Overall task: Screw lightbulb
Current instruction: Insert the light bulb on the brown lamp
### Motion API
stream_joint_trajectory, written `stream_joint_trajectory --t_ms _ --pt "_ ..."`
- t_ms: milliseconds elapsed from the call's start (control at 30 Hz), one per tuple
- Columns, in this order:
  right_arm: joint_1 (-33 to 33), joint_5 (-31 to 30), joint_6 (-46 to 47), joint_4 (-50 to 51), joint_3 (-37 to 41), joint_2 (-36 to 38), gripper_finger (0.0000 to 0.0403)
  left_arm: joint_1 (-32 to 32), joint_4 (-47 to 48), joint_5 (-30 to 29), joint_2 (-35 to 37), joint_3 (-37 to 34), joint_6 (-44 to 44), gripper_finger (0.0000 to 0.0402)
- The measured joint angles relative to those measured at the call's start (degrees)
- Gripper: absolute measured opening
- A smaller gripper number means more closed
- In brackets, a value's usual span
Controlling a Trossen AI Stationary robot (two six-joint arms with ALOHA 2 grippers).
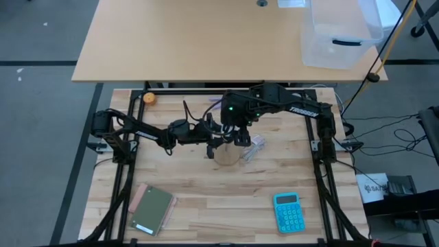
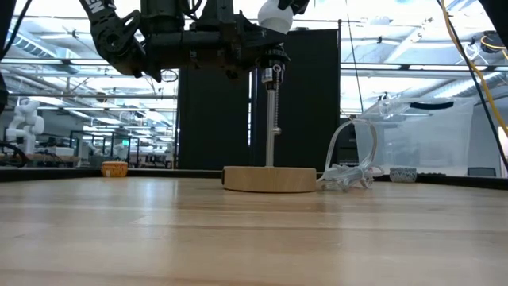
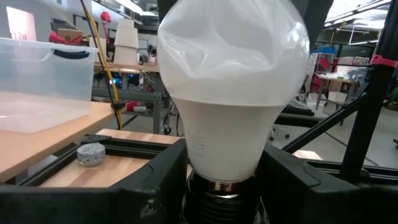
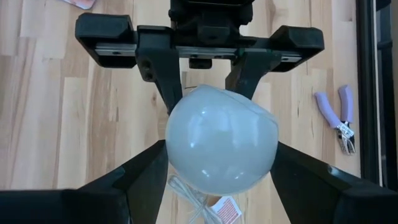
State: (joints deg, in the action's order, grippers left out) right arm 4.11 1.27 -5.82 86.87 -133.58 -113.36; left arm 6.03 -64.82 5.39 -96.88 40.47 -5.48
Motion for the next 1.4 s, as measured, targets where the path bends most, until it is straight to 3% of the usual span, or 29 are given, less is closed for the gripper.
stream_joint_trajectory --t_ms 733,933,1100,1400 --pt "-1.1 0.7 1.6 -0.7 0.1 0.0 0.0258 0.8 0.3 1.4 0.1 0.0 0.0 0.0178" --pt "-1.1 0.3 2.2 -0.9 0.1 0.0 0.0258 1.5 0.6 3.4 0.2 0.0 0.4 0.014" --pt "-1.2 0.3 2.1 -1.0 0.1 0.0 0.0258 1.5 0.7 4.2 0.2 0.0 0.3 0.014" --pt "-1.3 0.5 1.7 -1.3 0.1 0.0 0.0258 1.6 2.2 5.8 0.2 0.0 -0.6 0.024"
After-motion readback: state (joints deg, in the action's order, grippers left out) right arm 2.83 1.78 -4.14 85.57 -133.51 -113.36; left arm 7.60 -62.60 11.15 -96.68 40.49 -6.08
